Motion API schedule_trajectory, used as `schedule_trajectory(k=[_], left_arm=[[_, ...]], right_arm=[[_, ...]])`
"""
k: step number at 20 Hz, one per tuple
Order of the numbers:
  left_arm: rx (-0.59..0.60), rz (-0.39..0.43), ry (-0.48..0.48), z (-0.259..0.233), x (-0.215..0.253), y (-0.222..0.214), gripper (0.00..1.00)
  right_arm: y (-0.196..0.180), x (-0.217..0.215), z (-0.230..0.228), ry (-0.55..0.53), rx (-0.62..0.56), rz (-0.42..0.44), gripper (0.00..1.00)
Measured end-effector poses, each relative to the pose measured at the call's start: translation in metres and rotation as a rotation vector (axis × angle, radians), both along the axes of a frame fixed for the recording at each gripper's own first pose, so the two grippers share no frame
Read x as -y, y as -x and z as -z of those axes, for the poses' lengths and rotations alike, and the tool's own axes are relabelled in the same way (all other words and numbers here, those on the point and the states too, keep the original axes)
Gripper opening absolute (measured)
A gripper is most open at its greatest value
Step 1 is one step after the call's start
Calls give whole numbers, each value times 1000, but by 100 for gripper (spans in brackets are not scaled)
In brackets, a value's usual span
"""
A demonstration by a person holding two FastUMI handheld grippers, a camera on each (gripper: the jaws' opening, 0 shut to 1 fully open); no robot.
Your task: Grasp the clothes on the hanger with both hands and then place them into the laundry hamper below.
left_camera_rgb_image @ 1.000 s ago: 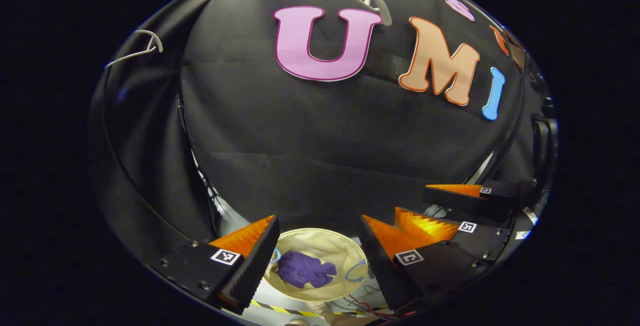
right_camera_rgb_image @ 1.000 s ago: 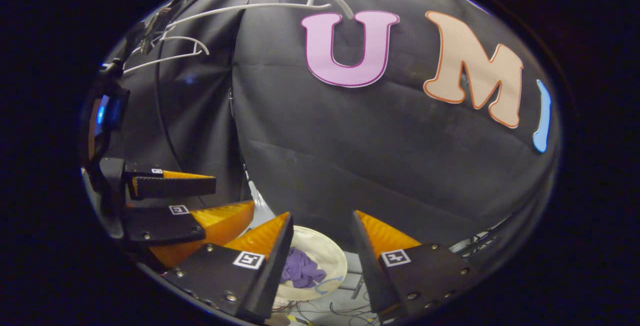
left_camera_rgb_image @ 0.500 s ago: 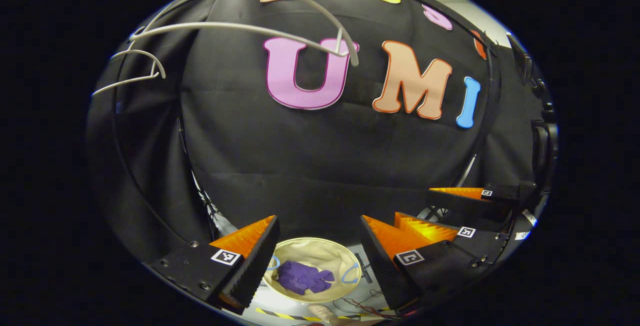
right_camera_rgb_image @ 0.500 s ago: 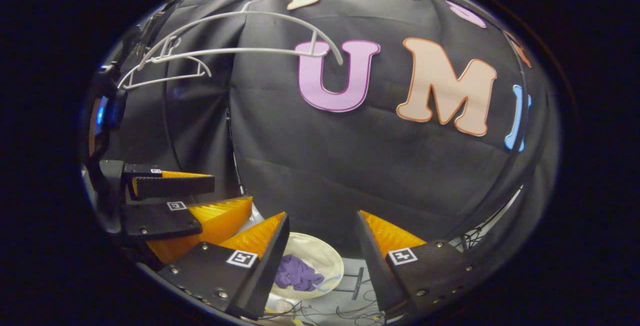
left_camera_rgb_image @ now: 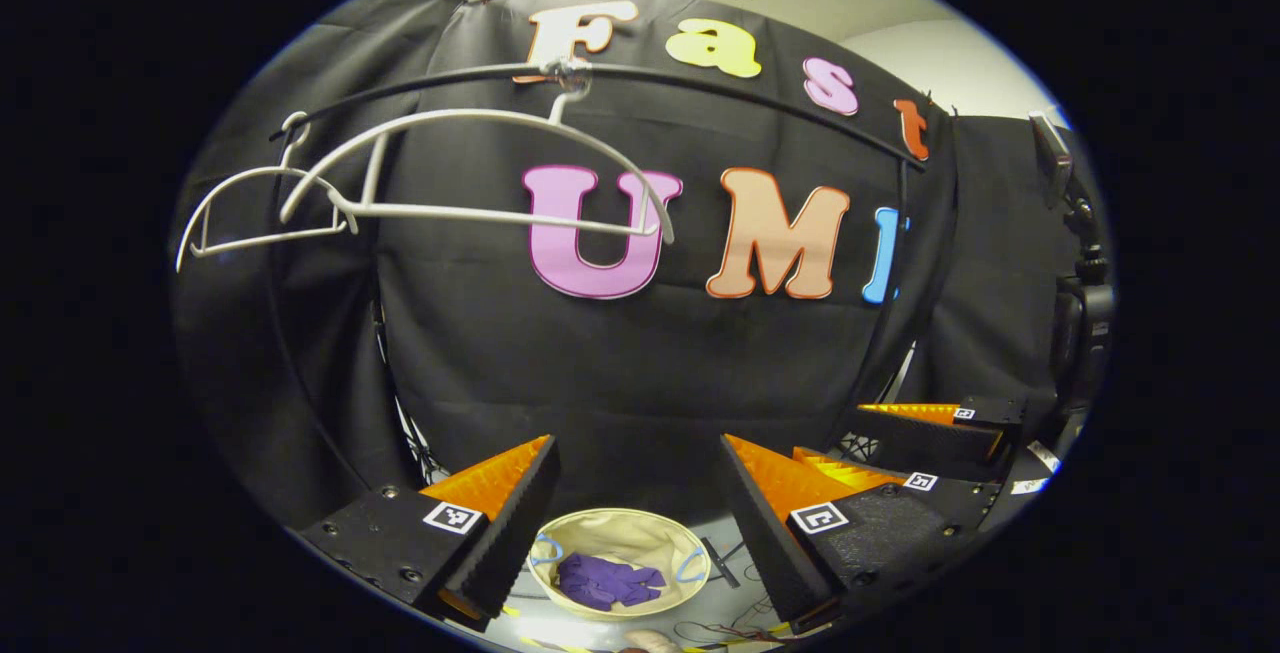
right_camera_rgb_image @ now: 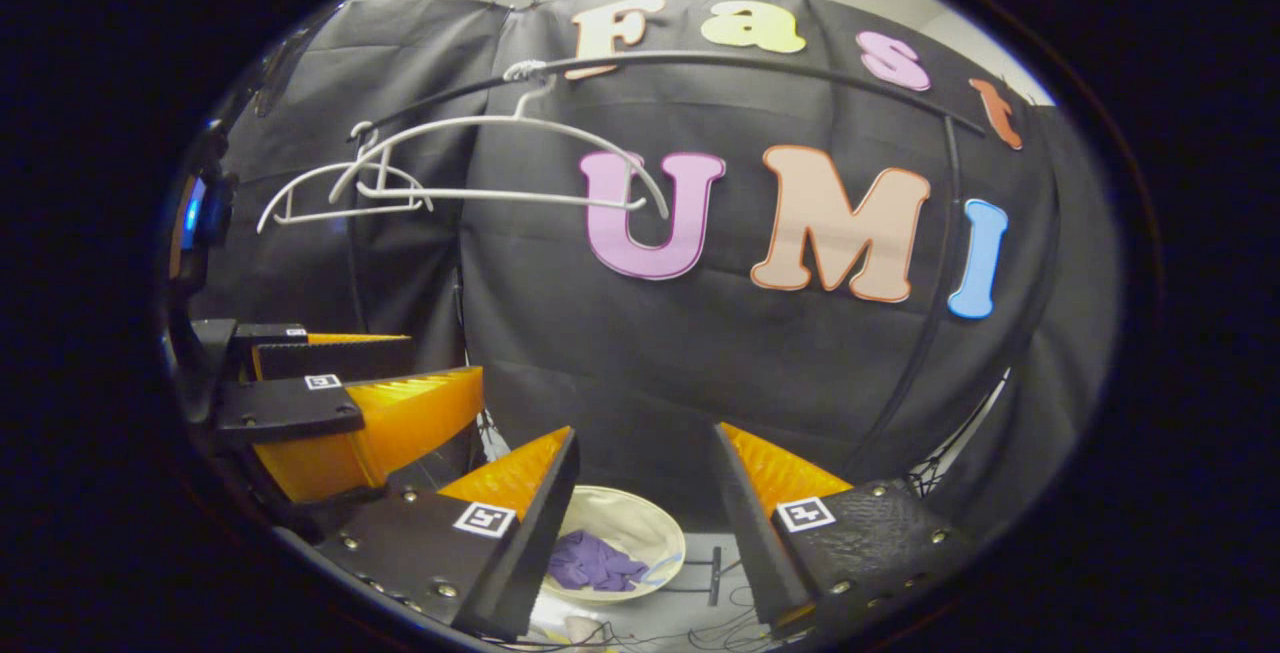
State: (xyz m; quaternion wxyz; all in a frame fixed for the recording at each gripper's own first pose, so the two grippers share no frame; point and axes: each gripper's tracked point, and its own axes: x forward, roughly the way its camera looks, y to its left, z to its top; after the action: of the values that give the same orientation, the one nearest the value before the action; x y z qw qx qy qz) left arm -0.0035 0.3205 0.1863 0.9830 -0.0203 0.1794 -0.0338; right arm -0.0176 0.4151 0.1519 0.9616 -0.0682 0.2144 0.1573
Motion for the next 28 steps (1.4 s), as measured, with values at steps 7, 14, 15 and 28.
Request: schedule_trajectory(k=[7,14,15,28], left_arm=[[116,37,-30,-64,0,46,93],[206,41,-44,-109,20,63,93],[220,39,-50,-115,25,66,93],[280,31,-71,-143,80,85,92]], right_arm=[[42,19,-74,-50,103,70,80],[62,50,-142,-111,229,89,89],[63,57,-150,-121,247,91,86],[78,135,-197,-168,319,111,86]])
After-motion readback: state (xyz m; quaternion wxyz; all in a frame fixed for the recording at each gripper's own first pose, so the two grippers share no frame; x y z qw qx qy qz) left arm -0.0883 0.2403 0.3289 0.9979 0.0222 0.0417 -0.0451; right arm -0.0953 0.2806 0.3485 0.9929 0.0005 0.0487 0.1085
